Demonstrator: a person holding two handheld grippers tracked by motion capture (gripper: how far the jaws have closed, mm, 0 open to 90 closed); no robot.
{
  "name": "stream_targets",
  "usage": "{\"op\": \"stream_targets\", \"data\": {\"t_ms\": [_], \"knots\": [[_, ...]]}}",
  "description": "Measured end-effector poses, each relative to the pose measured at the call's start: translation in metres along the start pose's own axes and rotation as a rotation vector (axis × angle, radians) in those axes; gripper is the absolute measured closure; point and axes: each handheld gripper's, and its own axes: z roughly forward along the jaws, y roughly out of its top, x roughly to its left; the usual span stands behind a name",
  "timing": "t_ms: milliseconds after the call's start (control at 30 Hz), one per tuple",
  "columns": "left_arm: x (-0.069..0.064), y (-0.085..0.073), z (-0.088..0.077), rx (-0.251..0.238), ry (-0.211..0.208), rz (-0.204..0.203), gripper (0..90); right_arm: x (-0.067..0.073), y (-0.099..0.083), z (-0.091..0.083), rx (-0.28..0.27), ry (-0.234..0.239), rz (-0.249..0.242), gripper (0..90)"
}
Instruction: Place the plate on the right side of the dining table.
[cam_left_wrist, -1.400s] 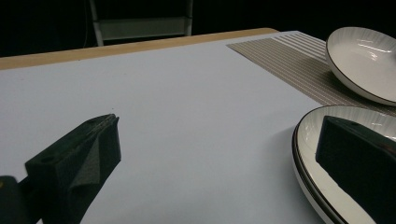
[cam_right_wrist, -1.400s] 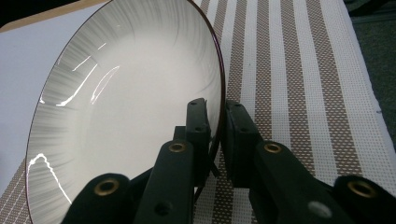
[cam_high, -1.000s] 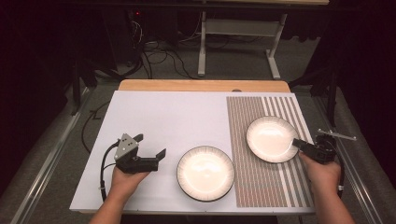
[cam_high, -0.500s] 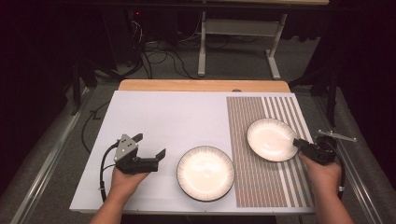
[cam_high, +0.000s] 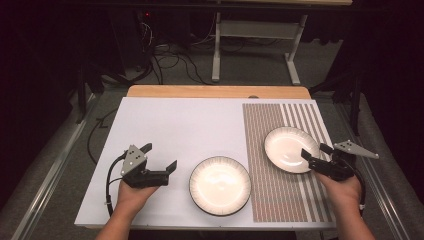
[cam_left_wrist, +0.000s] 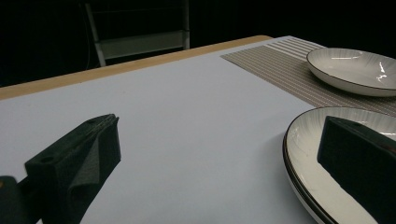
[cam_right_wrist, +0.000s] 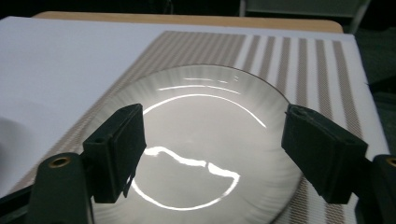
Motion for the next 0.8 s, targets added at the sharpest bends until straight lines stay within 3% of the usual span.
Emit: {"op": "stream_targets", "data": {"t_ms": [133,233,267,300,333,367,400,500,533,800], "knots": [[-0.001,0.000,-0.001,0.002,-0.002,0.010,0.0,0.015,0.003,-0.004,-0.031,0.046,-0.031,18.5],[-0.002,0.000,-0.002,-0.004,-0.001,0.007,0.1,0.036,0.004,-0.009,-0.057,0.094,-0.076,15.8],[-0.002,0.001,-0.003,-0.004,-0.002,0.007,0.1,0.049,0.004,-0.011,-0.070,0.127,-0.096,14.0],[-0.002,0.001,-0.003,-0.004,-0.002,0.007,0.1,0.049,0.004,-0.011,-0.070,0.127,-0.096,14.0],[-0.002,0.001,-0.003,-0.005,-0.002,0.010,0.1,0.062,0.005,-0.012,-0.074,0.161,-0.119,9.6],[-0.002,0.001,-0.003,-0.005,-0.002,0.010,0.1,0.062,0.005,-0.012,-0.074,0.161,-0.119,9.6],[-0.003,0.001,-0.004,-0.009,-0.003,0.008,0.1,0.074,0.005,-0.013,-0.076,0.191,-0.133,4.8],[-0.005,0.001,-0.007,-0.014,-0.006,0.014,0.1,0.083,0.004,-0.013,-0.076,0.215,-0.147,0.5],[-0.006,0.002,-0.009,-0.020,-0.008,0.016,0.1,0.094,0.003,-0.014,-0.070,0.235,-0.163,0.5],[-0.011,0.002,-0.013,-0.020,-0.006,0.034,0.1,0.113,-0.001,-0.019,-0.078,0.271,-0.200,0.5]]}}
